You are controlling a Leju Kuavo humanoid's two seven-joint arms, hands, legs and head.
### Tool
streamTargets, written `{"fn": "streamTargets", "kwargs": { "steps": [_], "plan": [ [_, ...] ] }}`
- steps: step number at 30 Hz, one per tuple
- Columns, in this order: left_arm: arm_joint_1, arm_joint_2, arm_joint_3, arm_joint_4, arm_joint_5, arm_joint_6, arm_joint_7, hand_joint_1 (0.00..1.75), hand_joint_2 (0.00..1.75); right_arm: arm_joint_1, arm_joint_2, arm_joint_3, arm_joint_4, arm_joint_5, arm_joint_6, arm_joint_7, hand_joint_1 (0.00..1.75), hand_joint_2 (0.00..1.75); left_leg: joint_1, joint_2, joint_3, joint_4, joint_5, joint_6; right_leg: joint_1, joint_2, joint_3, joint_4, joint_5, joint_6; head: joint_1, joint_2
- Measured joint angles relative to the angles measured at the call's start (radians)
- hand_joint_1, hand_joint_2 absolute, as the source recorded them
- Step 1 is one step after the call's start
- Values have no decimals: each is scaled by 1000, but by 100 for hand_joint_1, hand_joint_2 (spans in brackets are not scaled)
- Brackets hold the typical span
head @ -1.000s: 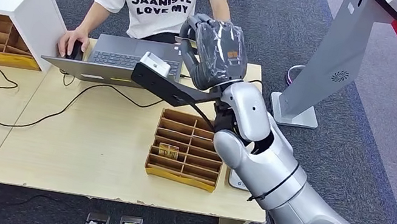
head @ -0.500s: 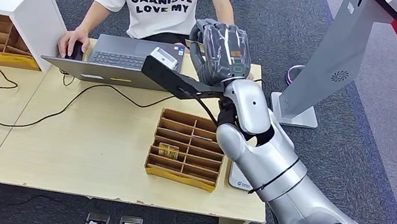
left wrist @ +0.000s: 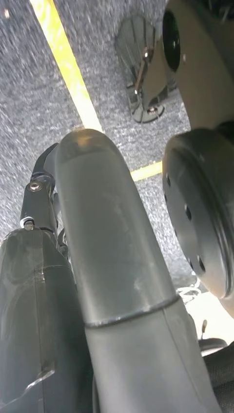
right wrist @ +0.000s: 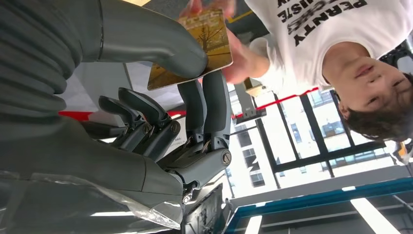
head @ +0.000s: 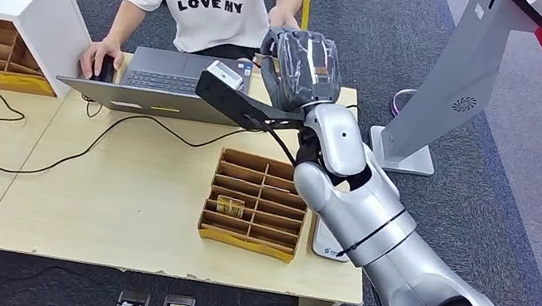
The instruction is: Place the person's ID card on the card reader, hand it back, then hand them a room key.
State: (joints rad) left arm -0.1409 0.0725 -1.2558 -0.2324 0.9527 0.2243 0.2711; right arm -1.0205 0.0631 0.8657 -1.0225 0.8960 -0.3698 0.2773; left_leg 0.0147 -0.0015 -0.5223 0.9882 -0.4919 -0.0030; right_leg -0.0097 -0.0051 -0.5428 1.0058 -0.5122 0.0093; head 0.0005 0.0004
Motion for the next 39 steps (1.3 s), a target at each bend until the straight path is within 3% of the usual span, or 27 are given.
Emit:
{"fn": "streamTargets", "kwargs": {
  "steps": [13,16,17,20,33,39],
  "plan": [
    [4,0,0,0,16,4,12,0,0,-10,23,8,36,-4,-4,-1,175,175,0,0,0,0,0,0,0,0,0,0,0,0,0,0],
    [4,0,0,0,18,6,12,0,0,-10,28,8,46,-4,-7,-2,115,175,0,0,0,0,0,0,0,0,0,0,0,0,0,0],
    [4,0,0,0,18,7,12,0,0,-10,29,8,49,-3,-8,-3,73,175,0,0,0,0,0,0,0,0,0,0,0,0,0,0],
    [5,0,0,0,19,8,12,0,0,-10,31,9,57,-2,-9,-4,2,175,0,0,0,0,0,0,0,0,0,0,0,0,0,0],
    [5,0,0,0,30,10,12,0,0,-12,38,23,75,4,-18,1,0,175,0,0,0,0,0,0,0,0,0,0,0,-1,0,0],
    [6,0,0,0,47,17,12,0,0,1,36,23,62,-36,-88,-2,0,175,0,0,0,0,0,0,0,0,0,0,0,-1,0,0]
  ]
}}
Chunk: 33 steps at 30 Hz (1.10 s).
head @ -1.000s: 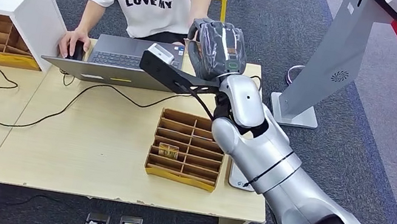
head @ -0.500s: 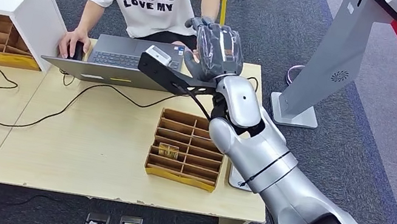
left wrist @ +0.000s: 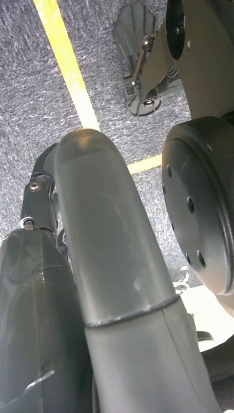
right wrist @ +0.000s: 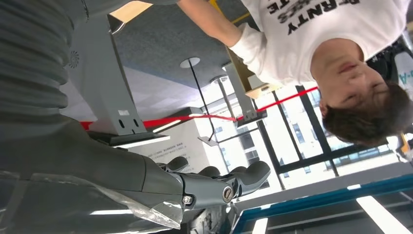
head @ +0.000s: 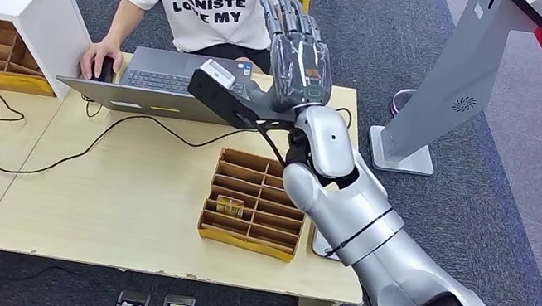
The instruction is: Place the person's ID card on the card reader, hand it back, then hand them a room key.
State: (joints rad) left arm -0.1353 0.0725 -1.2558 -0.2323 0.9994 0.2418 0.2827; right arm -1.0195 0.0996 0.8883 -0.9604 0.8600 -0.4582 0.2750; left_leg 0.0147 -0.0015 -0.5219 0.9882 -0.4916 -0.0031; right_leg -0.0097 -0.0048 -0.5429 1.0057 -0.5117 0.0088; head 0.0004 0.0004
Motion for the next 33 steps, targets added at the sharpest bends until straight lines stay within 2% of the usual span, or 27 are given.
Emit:
{"fn": "streamTargets", "kwargs": {
  "steps": [11,16,24,33],
  "plan": [
    [3,0,0,0,43,23,0,0,0,181,-18,-9,-139,-70,-140,-47,0,175,0,0,0,0,0,0,0,0,0,0,0,0,0,0],
    [7,0,2,0,57,28,0,0,0,284,-36,-43,-241,-179,-175,-105,0,175,0,0,1,0,0,0,0,0,0,0,0,0,0,0],
    [14,1,3,1,70,34,-12,0,0,455,-112,-116,-444,-430,-183,-201,0,175,0,1,1,0,0,0,0,1,0,-1,0,0,0,0],
    [15,2,4,4,81,37,-32,0,0,616,-195,-175,-611,-606,-160,-264,0,175,0,1,1,0,-1,0,0,1,0,-1,0,0,0,0]
  ]
}}
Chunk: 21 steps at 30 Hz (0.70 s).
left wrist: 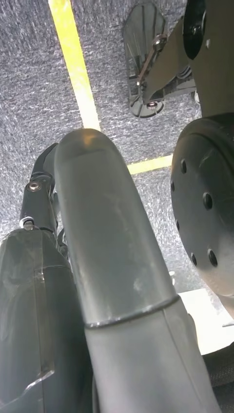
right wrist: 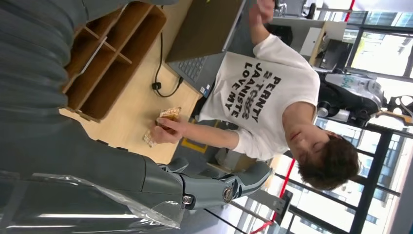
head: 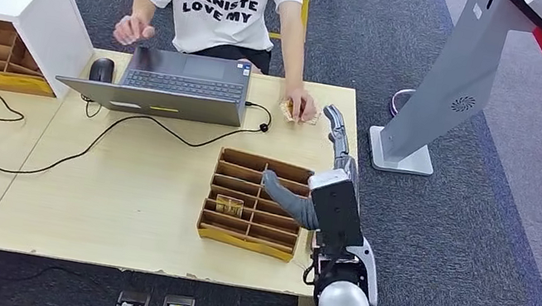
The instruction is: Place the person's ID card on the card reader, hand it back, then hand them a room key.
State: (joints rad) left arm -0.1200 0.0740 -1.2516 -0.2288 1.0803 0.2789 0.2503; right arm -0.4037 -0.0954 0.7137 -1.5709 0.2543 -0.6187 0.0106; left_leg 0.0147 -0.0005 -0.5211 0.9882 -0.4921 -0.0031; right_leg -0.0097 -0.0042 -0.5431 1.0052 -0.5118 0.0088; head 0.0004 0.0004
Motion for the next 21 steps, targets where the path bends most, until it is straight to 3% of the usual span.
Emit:
{"fn": "streamTargets", "kwargs": {
  "steps": [12,16,21],
  "plan": [
    [1,1,6,4,-4,-1,-2,0,0,147,-67,-52,-116,-43,16,1,0,175,0,1,0,0,0,0,0,0,0,0,0,0,0,0],
    [1,2,6,4,-6,-3,-2,0,0,194,-80,-65,-141,-50,17,6,0,0,0,0,0,0,0,0,0,-1,0,0,0,0,0,0],
    [0,3,6,4,-6,-3,-2,0,0,234,-94,-74,-168,-73,33,6,0,0,0,1,0,0,0,0,0,0,0,0,0,0,0,0]
  ]
}}
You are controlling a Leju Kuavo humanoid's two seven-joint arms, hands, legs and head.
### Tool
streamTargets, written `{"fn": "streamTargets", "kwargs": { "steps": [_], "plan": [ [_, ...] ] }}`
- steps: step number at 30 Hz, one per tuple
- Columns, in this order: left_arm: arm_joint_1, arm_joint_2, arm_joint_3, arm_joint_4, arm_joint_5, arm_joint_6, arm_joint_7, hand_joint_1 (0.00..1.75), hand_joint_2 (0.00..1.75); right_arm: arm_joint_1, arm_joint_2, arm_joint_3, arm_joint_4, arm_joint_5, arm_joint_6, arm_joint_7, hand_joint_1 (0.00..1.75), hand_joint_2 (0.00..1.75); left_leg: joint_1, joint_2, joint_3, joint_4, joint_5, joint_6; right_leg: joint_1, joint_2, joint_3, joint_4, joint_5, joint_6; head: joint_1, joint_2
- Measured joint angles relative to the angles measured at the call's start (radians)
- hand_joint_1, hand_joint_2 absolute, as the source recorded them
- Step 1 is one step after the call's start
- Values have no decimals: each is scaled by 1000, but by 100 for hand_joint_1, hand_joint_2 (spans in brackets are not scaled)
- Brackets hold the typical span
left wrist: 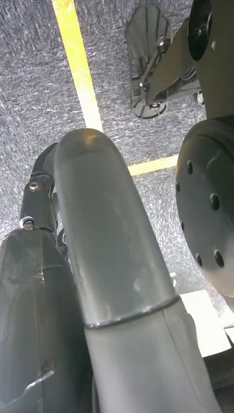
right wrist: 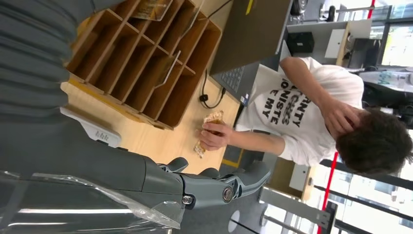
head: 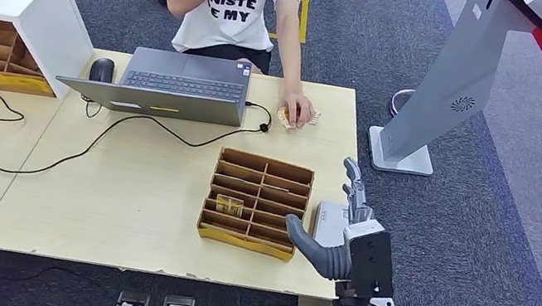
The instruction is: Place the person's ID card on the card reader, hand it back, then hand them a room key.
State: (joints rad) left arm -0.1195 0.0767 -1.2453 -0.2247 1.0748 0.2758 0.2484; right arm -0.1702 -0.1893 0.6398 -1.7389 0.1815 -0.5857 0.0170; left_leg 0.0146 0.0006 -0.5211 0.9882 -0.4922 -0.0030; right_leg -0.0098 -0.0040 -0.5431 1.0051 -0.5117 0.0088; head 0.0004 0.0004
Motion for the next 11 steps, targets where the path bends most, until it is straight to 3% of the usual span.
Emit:
{"fn": "streamTargets", "kwargs": {
  "steps": [11],
  "plan": [
    [0,1,1,0,2,2,-11,0,0,51,-22,-5,-25,-34,35,4,0,0,0,0,0,0,0,0,0,0,0,0,0,0,0,0]
  ]
}}
